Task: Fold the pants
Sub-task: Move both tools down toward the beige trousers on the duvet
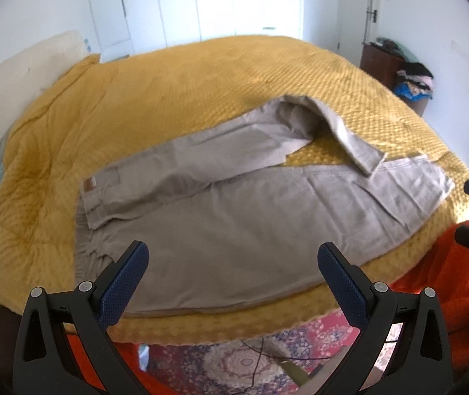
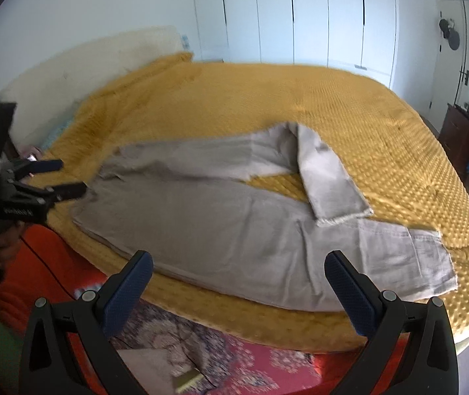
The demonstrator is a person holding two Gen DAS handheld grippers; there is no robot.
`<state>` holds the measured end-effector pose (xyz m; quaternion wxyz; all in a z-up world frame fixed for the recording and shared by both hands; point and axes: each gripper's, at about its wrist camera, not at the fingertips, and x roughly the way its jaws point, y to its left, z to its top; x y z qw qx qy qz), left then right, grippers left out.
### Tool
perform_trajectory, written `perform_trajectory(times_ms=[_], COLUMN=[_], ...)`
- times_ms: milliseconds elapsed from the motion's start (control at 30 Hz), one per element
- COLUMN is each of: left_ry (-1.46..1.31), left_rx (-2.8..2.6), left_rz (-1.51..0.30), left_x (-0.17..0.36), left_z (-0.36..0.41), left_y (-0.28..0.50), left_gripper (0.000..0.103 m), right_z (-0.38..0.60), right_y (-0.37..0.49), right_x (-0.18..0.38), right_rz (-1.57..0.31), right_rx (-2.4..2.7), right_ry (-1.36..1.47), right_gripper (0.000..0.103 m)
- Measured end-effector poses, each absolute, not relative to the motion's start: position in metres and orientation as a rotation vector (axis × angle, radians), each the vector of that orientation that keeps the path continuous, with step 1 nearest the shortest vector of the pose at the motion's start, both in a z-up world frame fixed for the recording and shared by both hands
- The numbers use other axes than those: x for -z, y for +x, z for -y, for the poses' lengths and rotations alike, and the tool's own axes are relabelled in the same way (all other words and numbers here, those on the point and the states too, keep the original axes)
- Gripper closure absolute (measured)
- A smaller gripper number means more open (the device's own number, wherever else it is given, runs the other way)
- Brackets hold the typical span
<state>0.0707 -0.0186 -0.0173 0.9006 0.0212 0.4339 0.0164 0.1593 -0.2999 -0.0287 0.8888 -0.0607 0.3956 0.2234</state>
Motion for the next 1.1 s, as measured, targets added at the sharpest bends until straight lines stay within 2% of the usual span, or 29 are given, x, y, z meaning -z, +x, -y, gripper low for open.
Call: perform_trajectory(times_ms=[200,400,467,600,733,833,933,1033,1100], left_ry=[0.088,0.134,0.129,0.177,0.210,0.210,0.164,0.099,0.099], left_rx=[-0.074,-0.090,-0.090,-0.104,-0.132,-0.148,-0.146,-0.218,-0.272], left_rz=[-0.994,-1.059,-1.100,-1.100,-1.135,-1.130,-1.067,-0.989,-1.008], left_x=[0.057,0.086,0.089,0.084,0.089,0.092,0.096,0.126,0.162], left_z=[0.015,0.014,0.016,0.006,-0.015,-0.022,-0.025,-0.030,-0.027], left_y=[0.081,0.111,0.114,0.100,0.101,0.119,0.147,0.177,0.193], left_gripper=[0.001,0.001,0.001,0.001,0.001,0.001,0.001,0.001,0.001], right_z=[0.343,0.404,0.418,0.508,0.593,0.570,0.513,0.422,0.368], right_y=[0.202,0.291,0.315,0.346,0.356,0.362,0.361,0.360,0.361], right_x=[0.093,0.171,0.200,0.206,0.210,0.196,0.168,0.153,0.153], right_rz=[-0.966,-1.250,-1.305,-1.234,-1.259,-1.300,-1.212,-1.150,-1.113], right_rx=[-0.340,-0.540,-0.493,-0.177,0.086,0.170,0.027,-0.227,-0.317], right_ry=[-0.151,0.351,0.352,0.298,0.425,0.189,0.121,0.060,-0.022], right_gripper=[0.000,0.000,0.001,0.003,0.003,0.002,0.002,0.002,0.002])
